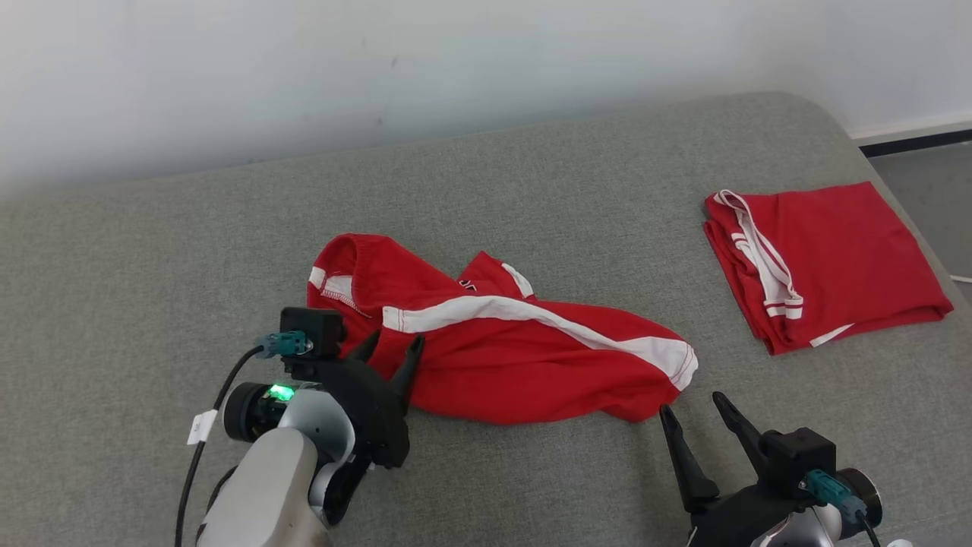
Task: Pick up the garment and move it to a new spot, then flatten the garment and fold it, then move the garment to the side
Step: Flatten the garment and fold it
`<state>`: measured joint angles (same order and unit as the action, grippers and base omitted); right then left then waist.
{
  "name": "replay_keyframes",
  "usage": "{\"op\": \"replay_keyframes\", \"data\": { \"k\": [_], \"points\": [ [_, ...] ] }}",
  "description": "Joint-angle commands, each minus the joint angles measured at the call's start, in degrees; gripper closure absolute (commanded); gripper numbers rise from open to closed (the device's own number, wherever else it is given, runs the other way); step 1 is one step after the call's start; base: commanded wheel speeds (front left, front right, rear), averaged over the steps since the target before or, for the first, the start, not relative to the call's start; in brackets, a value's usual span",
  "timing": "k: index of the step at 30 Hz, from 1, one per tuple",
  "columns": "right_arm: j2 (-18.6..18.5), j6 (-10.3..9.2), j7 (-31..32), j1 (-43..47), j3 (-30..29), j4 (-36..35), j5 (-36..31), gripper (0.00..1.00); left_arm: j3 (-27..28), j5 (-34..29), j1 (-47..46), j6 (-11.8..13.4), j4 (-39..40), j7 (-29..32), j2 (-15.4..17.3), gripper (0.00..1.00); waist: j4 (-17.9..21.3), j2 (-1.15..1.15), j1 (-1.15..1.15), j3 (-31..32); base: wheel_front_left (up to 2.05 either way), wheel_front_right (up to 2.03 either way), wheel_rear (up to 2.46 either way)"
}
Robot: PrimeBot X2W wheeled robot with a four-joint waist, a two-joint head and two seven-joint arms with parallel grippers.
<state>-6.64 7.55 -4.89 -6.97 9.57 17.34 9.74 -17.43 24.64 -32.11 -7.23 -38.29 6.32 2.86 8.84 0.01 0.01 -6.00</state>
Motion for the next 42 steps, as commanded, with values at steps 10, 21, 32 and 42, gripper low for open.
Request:
{"op": "replay_keyframes", "data": {
  "k": [10, 21, 32, 42],
  "points": [
    [-0.28, -0.16, -0.62, 0.08, -0.55, 0.64, 0.76, 0.0, -6.14, 6.89, 3.19, -0.17, 3.48, -4.24, 3.96, 1.0, -2.45, -0.01, -0.01, 1.04, 0.0, 0.0, 0.0],
    [-0.51, -0.16, 0.23, 1.68, -1.7, -0.25, 0.62, 0.0, -5.46, 10.79, 16.82, 1.05, 12.16, -7.44, 9.0, 1.0, -4.44, -0.01, -0.01, 1.98, 0.0, 0.0, 0.0],
    [-1.18, -0.15, 0.95, 3.74, -1.82, -0.32, 1.26, 0.0, -1.76, 8.57, 25.69, 6.82, 17.15, -18.44, 10.26, 0.0, -4.76, -0.01, -0.01, 5.43, 0.0, 0.0, 0.0],
    [-0.48, -0.15, -0.81, 4.69, -5.07, -1.58, -0.1, 0.0, 6.41, 2.57, 32.07, 9.99, 27.67, -21.49, 7.73, 0.0, -5.76, -0.01, -0.01, 7.59, 0.0, 0.0, 0.0]
  ]
}}
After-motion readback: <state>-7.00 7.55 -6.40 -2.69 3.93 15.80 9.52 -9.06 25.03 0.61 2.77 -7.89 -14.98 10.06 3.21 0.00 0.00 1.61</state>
